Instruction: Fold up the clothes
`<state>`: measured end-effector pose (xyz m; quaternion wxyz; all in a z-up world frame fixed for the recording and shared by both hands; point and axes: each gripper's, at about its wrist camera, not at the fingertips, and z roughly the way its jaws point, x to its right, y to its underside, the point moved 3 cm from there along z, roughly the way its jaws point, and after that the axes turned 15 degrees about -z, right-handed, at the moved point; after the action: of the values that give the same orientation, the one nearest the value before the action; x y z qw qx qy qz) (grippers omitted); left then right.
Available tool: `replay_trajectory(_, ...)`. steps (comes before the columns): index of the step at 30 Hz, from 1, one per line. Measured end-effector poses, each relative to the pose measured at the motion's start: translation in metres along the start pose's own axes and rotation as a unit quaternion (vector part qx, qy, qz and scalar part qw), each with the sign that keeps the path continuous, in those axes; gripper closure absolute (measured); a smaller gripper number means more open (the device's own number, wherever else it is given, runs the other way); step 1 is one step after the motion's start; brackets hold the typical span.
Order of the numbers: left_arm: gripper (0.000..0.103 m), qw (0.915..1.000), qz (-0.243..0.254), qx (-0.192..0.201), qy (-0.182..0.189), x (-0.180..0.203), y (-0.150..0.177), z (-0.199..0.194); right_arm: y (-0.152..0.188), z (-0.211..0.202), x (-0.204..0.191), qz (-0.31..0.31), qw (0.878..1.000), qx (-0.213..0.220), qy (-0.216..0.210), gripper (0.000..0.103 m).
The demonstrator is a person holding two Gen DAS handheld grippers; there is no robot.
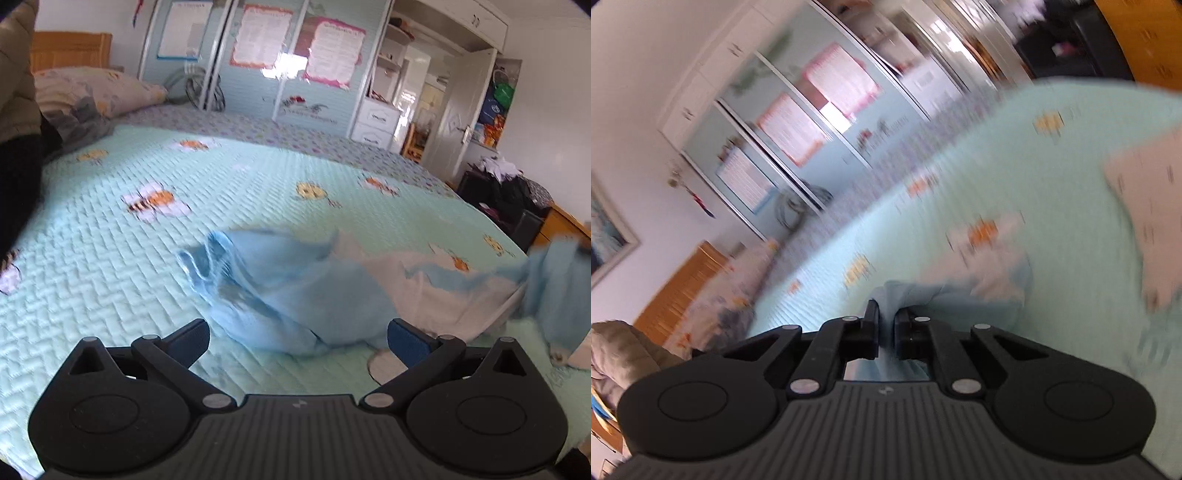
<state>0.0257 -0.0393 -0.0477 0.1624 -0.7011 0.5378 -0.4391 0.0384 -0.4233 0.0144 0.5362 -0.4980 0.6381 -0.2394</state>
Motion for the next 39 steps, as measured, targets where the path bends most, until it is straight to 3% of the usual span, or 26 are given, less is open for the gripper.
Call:
replay_trajectory(4,0.001,0.9992,0.005,-0.038,0.009,0.007,0.028,0.015,-0.054,-0.020,-0.016,-0.035,0.999,0.035,-0.021,0.099)
replay_trajectory(10,0.001,0.9976,0.018,-0.067,-0.003,0.003,0.039,0.036,-0.090,-0.049,-0.019,-0.040,0.995,0.082,-0.038,0.099)
replay_trajectory(14,0.001,0.9963,-0.016,-0.079,-0.031,-0.014,0.031,0.054,-0.070,-0.040,-0.002,-0.035,0.998,0.045,-0.014,0.099)
replay_trajectory(20,0.001,0.9939,-0.053,-0.087,-0.042,-0.027,0.008,0.080,-0.017,-0.028,0.046,0.023,0.998,-0.020,0.048,0.099)
replay_trajectory(25,0.001,0.9911,-0.091,-0.087,-0.042,-0.032,-0.009,0.101,0.009,-0.035,0.063,0.067,0.996,-0.032,0.053,0.099)
replay_trajectory(27,0.007,0.9903,-0.106,-0.084,-0.035,-0.032,-0.013,0.104,0.012,-0.037,0.064,0.070,0.995,-0.034,0.054,0.099)
replay_trajectory(30,0.014,0.9895,-0.113,-0.083,-0.034,-0.033,-0.016,0.104,0.012,-0.041,0.067,0.076,0.996,-0.025,0.050,0.099)
replay_trajectory(34,0.012,0.9877,-0.124,-0.093,-0.026,-0.036,-0.005,0.089,0.005,-0.053,0.065,0.082,0.996,0.001,0.020,0.099)
replay_trajectory(39,0.010,0.9892,-0.110,-0.094,-0.021,-0.033,0.009,0.068,-0.043,-0.068,0.041,0.073,0.995,0.042,-0.048,0.099)
